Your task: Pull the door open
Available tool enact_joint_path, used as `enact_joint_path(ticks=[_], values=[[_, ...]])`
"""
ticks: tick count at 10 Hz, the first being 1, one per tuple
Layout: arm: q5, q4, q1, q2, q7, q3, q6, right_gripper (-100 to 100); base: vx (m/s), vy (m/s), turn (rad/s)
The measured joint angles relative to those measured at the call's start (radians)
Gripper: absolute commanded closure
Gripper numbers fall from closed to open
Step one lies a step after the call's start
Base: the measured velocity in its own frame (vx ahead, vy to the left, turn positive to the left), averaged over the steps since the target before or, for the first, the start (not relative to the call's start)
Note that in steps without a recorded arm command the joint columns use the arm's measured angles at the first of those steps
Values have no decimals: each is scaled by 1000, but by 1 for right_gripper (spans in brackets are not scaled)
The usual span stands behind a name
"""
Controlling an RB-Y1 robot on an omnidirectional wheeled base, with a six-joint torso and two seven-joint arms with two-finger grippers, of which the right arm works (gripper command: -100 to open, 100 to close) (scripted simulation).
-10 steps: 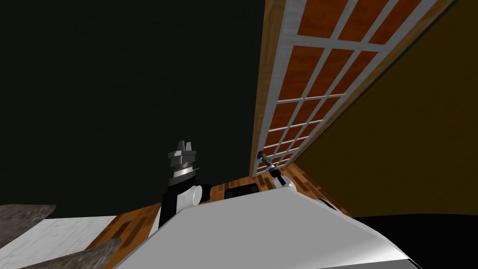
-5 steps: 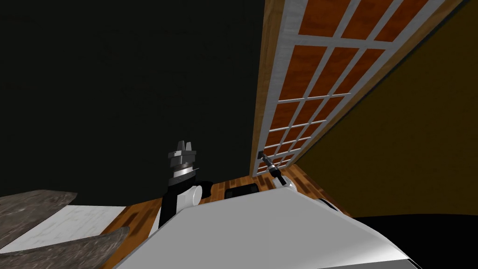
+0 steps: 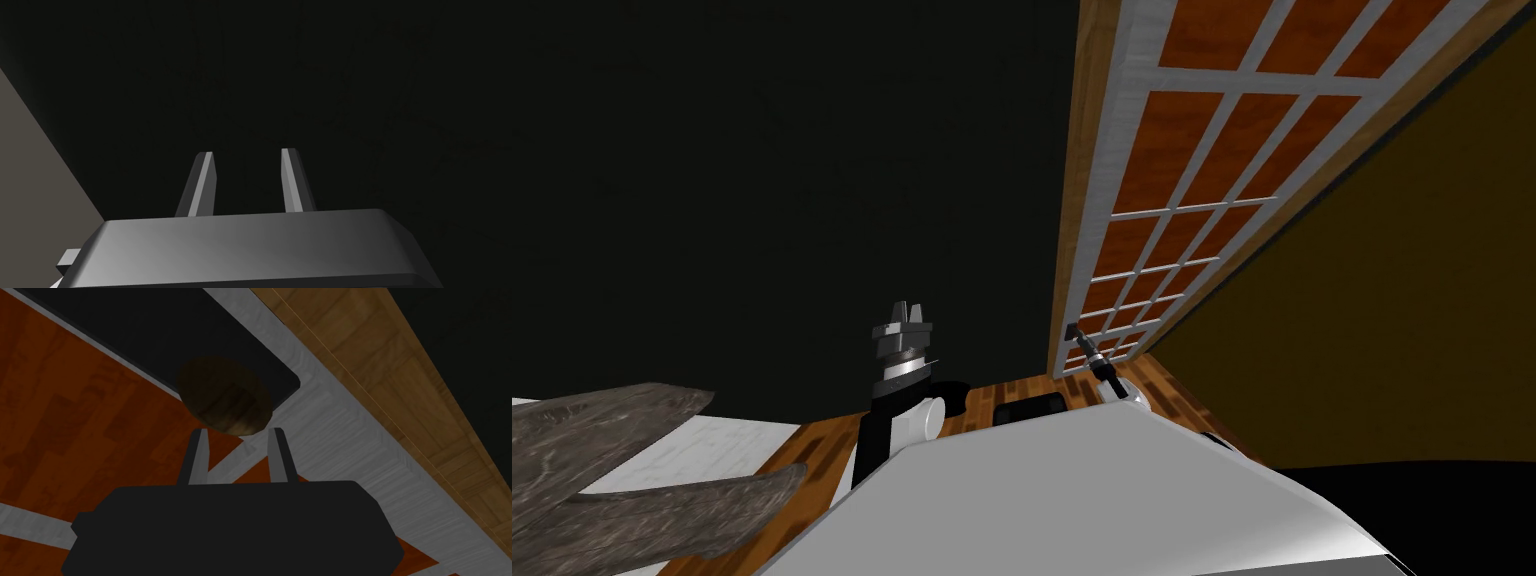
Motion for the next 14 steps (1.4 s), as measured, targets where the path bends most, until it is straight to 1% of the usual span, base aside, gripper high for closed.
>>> enact_joint_path(ticks=[1,2,3,4,5,6,7,8,9,10,11,12,13,14], values=[[-2,27,-16,-1,-12,1,-10,100,-19,-4,73],[-11,-6,8,-3,-35,4,-2,100,-20,-7,27],[-17,7,-3,-4,-51,4,0,100,-37,-15,76],[-28,33,-18,-6,-74,5,-9,100,-45,-23,125],[-44,50,-24,-9,-101,7,-21,100,-30,-23,29],[-51,45,-18,-5,-119,8,-24,100,-37,-18,89],[-61,25,-6,-9,-145,13,-15,100,-38,-11,33],[-67,43,-14,-11,-167,14,-22,100,-42,-15,71],[-78,26,-5,-12,-193,17,-12,100,-21,-20,49],[-84,-7,12,-11,-210,19,8,100,-3,-11,-1],[-85,21,-4,-14,-221,21,-2,100,-19,-12,75],[-96,39,-9,-16,-242,22,-15,100,-53,-29,139],[-111,28,-3,-17,-269,25,-8,100,-51,-30,48],[-118,3,7,-15,-289,27,7,100,-42,-8,78]])
